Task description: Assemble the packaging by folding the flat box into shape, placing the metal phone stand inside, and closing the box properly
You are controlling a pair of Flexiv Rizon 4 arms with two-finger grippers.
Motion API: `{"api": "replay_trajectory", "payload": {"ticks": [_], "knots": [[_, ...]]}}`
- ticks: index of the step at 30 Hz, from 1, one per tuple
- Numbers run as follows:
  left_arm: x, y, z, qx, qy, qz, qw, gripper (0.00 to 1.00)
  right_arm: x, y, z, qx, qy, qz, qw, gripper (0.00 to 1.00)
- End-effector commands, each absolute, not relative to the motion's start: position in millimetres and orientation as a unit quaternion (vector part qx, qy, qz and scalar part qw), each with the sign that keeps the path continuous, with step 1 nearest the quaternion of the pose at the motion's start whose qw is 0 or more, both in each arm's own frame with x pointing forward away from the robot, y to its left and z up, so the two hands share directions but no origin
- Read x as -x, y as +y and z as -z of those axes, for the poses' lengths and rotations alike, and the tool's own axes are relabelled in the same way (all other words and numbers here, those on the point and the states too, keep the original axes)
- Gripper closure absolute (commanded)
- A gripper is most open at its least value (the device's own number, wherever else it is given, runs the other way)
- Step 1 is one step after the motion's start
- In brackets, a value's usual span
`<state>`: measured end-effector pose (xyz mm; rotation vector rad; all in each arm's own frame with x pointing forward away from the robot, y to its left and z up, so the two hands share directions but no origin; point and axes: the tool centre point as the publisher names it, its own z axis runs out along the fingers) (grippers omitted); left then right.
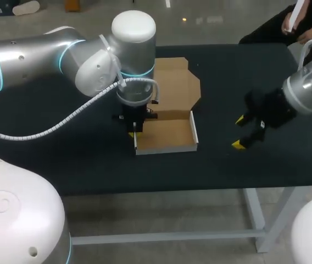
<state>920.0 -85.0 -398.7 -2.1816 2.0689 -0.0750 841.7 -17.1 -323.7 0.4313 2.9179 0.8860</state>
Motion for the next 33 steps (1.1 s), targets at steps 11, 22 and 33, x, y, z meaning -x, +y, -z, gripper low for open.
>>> {"api": "replay_trajectory", "payload": {"ticks": [11, 22, 33], "knots": [[-922, -81, 401, 0.715, 0.693, -0.003, 0.094, 1.0, -834, -25, 321, -0.089, 0.949, -0.302, -0.02, 0.0], [-925, -77, 408, 0.711, 0.682, -0.062, 0.159, 1.0, -833, -28, 320, -0.082, 0.952, -0.295, -0.022, 0.0], [-927, -71, 409, 0.704, 0.674, -0.095, 0.202, 1.0, -833, -28, 321, -0.081, 0.952, -0.295, -0.025, 0.0]]}}
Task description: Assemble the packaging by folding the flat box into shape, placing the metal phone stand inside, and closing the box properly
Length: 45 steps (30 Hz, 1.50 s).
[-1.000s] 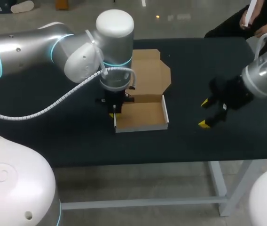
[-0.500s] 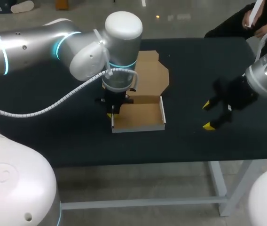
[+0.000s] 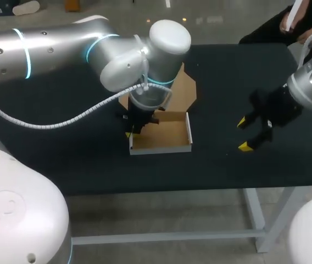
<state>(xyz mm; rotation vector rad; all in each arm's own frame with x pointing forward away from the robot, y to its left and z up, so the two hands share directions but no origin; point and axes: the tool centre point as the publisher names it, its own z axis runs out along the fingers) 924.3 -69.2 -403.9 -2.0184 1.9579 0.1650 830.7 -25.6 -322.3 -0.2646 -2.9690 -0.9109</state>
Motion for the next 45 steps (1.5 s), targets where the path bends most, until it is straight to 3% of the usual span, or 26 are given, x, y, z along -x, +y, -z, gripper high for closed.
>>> {"api": "replay_trajectory", "payload": {"ticks": [1, 24, 26, 30, 31, 35, 36, 39, 41, 45], "knots": [[-927, -70, 409, 0.704, 0.675, -0.095, 0.201, 1.0, -833, -28, 321, 0.08, -0.952, 0.295, 0.025, 0.0], [-918, -76, 404, 0.704, 0.707, 0.016, 0.063, 1.0, -834, -26, 323, 0.08, -0.952, 0.293, 0.031, 0.0], [-917, -78, 403, 0.699, 0.712, 0.026, 0.054, 0.81, -834, -26, 324, 0.08, -0.952, 0.293, 0.032, 0.0], [-915, -81, 400, 0.693, 0.718, 0.042, 0.044, 0.53, -835, -26, 325, 0.08, -0.952, 0.293, 0.033, 0.0], [-914, -82, 399, 0.693, 0.718, 0.046, 0.044, 0.37, -835, -27, 325, 0.081, -0.952, 0.293, 0.033, 0.0], [-912, -85, 395, 0.684, 0.726, 0.067, 0.034, 0.32, -836, -27, 326, 0.082, -0.952, 0.293, 0.035, 0.0], [-911, -86, 393, 0.681, 0.728, 0.073, 0.03, 0.23, -836, -27, 326, 0.082, -0.952, 0.293, 0.035, 0.0], [-909, -87, 388, 0.675, 0.732, 0.09, 0.027, 0.15, -836, -28, 326, 0.083, -0.952, 0.294, 0.035, 0.0], [-906, -88, 384, 0.668, 0.736, 0.105, 0.023, 0.02, -836, -28, 326, 0.083, -0.952, 0.294, 0.035, 0.0], [-899, -88, 372, 0.642, 0.752, 0.148, 0.003, 0.0, -835, -29, 326, 0.083, -0.951, 0.296, 0.035, 0.0]]}}
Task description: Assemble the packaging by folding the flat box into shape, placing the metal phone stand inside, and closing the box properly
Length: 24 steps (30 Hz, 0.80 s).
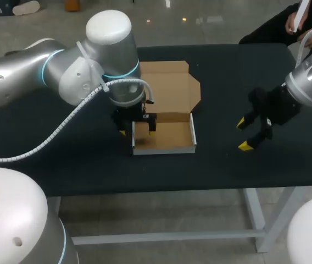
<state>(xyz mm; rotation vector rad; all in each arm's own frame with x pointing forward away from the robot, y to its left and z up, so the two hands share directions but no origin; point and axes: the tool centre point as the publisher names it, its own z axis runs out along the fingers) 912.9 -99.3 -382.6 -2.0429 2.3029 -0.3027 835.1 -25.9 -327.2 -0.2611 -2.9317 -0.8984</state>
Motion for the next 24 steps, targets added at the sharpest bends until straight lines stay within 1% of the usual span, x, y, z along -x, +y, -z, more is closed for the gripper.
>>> {"api": "replay_trajectory", "payload": {"ticks": [1, 14, 21, 24], "knots": [[-898, -88, 368, 0.635, 0.756, 0.16, 0.001, 0.0, -835, -29, 326, 0.083, -0.951, 0.297, 0.036, 0.0], [-864, -79, 314, 0.489, 0.825, 0.273, -0.072, 0.0, -836, -33, 320, 0.099, -0.945, 0.31, 0.039, 0.0], [-851, -63, 293, 0.466, 0.834, 0.281, -0.093, 0.0, -835, -36, 311, 0.148, -0.938, 0.309, 0.043, 0.0], [-847, -55, 283, 0.473, 0.829, 0.28, -0.102, 0.0, -835, -40, 308, 0.192, -0.93, 0.308, 0.052, 0.0]]}}
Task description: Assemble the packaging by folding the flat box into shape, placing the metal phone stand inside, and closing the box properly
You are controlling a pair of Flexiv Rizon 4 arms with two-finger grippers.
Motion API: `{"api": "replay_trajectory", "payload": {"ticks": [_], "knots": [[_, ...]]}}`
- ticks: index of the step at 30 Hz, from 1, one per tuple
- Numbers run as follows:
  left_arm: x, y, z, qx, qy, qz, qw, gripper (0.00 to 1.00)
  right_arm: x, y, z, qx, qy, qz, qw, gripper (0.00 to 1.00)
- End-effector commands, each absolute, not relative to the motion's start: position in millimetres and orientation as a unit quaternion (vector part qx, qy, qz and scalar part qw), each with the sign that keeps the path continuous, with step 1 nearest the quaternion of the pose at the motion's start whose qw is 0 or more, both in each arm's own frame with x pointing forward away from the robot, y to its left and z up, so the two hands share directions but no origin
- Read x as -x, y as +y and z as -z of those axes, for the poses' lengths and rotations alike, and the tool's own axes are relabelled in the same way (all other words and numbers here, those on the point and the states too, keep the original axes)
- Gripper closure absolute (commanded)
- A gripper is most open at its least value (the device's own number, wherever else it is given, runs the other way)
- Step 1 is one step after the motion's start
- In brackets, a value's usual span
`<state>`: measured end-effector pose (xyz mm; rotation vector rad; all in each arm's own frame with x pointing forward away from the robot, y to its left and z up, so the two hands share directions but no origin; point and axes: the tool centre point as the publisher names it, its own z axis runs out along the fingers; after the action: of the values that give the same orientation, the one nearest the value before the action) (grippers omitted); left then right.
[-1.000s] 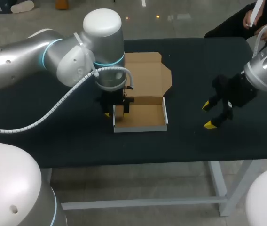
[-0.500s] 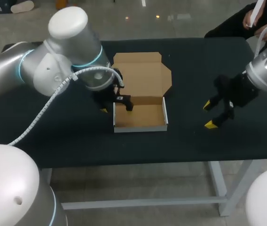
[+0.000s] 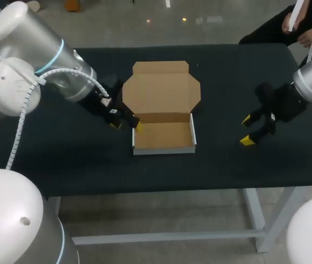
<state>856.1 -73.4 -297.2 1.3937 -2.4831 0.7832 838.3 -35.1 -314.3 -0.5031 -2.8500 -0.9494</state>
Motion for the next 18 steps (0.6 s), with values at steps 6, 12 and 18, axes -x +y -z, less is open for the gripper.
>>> {"api": "replay_trajectory", "payload": {"ticks": [6, 12, 18], "knots": [[-838, -37, 266, -0.507, -0.806, -0.281, 0.124, 0.0, -833, -52, 303, 0.292, -0.908, 0.293, 0.058, 0.0], [-827, -19, 250, -0.548, -0.785, -0.26, 0.127, 0.0, -827, -64, 300, 0.375, -0.887, 0.264, 0.046, 0.0], [-817, -9, 238, -0.579, -0.771, -0.238, 0.116, 0.0, -818, -77, 291, 0.425, -0.87, 0.248, 0.034, 0.0]]}}
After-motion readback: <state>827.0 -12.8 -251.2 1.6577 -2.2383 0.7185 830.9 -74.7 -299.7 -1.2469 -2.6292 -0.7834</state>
